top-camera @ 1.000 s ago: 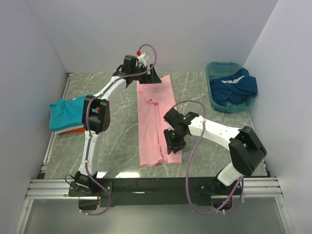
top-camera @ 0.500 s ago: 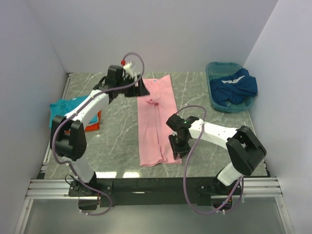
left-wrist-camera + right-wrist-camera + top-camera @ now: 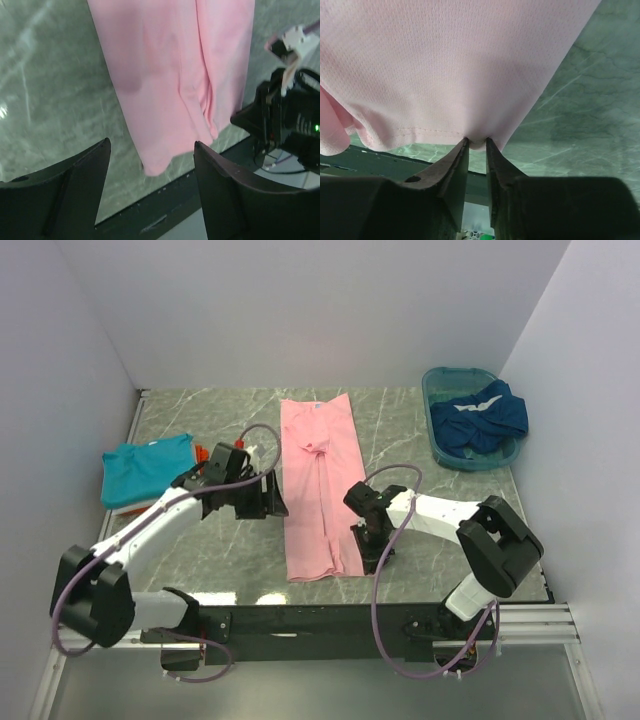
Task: Fold and stack the t-shirts
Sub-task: Fold the tshirt
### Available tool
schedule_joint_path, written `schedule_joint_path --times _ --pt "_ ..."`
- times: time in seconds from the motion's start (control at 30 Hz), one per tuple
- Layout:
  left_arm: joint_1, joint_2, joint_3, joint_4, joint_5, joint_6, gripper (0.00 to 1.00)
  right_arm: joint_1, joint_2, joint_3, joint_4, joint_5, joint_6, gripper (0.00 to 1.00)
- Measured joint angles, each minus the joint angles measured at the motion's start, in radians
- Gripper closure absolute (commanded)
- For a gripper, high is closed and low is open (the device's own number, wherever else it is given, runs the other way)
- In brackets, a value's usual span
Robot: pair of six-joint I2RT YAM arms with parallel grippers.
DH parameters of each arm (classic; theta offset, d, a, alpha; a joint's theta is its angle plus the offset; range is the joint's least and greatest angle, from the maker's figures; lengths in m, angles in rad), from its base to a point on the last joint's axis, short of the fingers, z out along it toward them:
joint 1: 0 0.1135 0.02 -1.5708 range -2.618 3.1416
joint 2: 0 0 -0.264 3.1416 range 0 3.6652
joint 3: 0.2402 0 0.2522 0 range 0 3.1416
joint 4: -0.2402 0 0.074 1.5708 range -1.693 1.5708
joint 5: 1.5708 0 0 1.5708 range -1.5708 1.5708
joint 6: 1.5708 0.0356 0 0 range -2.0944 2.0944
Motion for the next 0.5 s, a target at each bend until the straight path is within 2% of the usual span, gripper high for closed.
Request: schedule_joint_path --times 0.13,0.33,0.5 --pt "-0.045 -0.079 -0.086 -0.007 0.013 -0.077 0.31 -0.003 0.006 -0.006 0.013 -0.012 -0.001 0.85" --pt "-0.145 -0.100 -0.197 -0.035 0.034 -0.175 0.33 -0.008 0.006 -0.013 0.021 -0.030 0.000 1.00" --pt "-0.167 -0.110 -0.238 -0.031 0.050 -0.237 0.34 -0.010 0.006 -0.016 0.028 -0.042 0.004 1.00"
